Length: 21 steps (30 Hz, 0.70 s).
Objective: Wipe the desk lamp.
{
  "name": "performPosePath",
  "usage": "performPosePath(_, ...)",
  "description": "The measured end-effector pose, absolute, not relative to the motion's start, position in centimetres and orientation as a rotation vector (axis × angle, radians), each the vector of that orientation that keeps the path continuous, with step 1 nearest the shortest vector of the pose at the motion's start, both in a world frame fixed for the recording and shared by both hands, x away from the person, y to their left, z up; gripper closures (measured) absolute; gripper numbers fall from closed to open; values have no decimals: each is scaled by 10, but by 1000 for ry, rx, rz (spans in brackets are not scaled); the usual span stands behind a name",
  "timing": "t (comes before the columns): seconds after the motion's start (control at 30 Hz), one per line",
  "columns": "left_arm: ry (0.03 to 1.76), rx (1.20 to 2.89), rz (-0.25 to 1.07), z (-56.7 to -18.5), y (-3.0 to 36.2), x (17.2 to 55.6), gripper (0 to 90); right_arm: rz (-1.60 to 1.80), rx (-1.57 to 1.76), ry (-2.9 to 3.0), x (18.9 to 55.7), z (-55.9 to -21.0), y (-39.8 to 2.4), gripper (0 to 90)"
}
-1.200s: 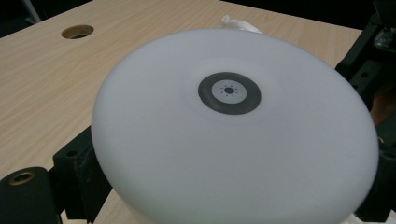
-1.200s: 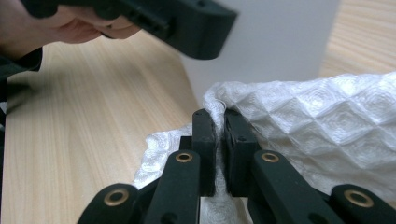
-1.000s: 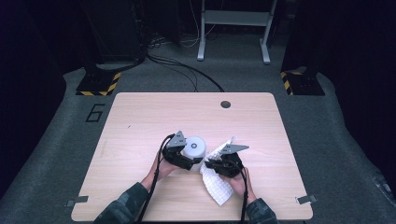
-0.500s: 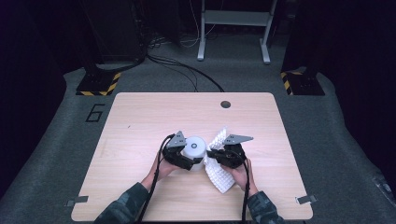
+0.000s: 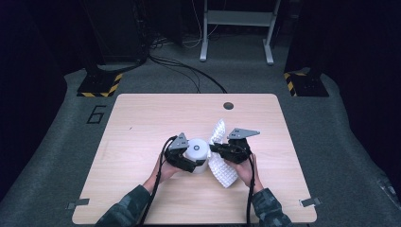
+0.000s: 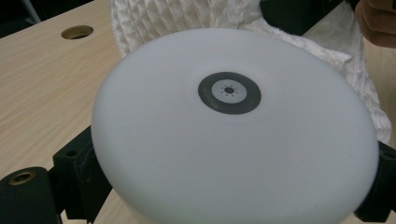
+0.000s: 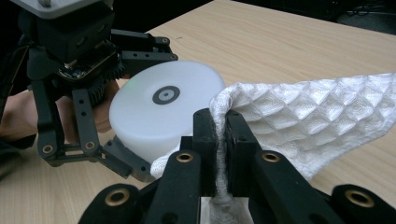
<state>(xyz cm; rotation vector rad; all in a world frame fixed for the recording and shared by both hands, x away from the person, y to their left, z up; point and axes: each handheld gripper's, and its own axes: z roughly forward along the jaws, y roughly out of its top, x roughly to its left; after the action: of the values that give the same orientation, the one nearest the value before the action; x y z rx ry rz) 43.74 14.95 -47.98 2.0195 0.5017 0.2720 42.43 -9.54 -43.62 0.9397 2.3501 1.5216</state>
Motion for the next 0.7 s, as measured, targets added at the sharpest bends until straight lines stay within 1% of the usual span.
performPosePath(0.3,503,2020,272,-480,149,437,86,1556,864,2361,424,-421,-85,848)
performPosePath(0.33,502,2020,271,-480,149,437,86,1516,834,2395,424,-419,-80,848)
performPosePath(0.7,503,1981,261,-484,152,435,80,1440,819,2470,428,-418,-75,851)
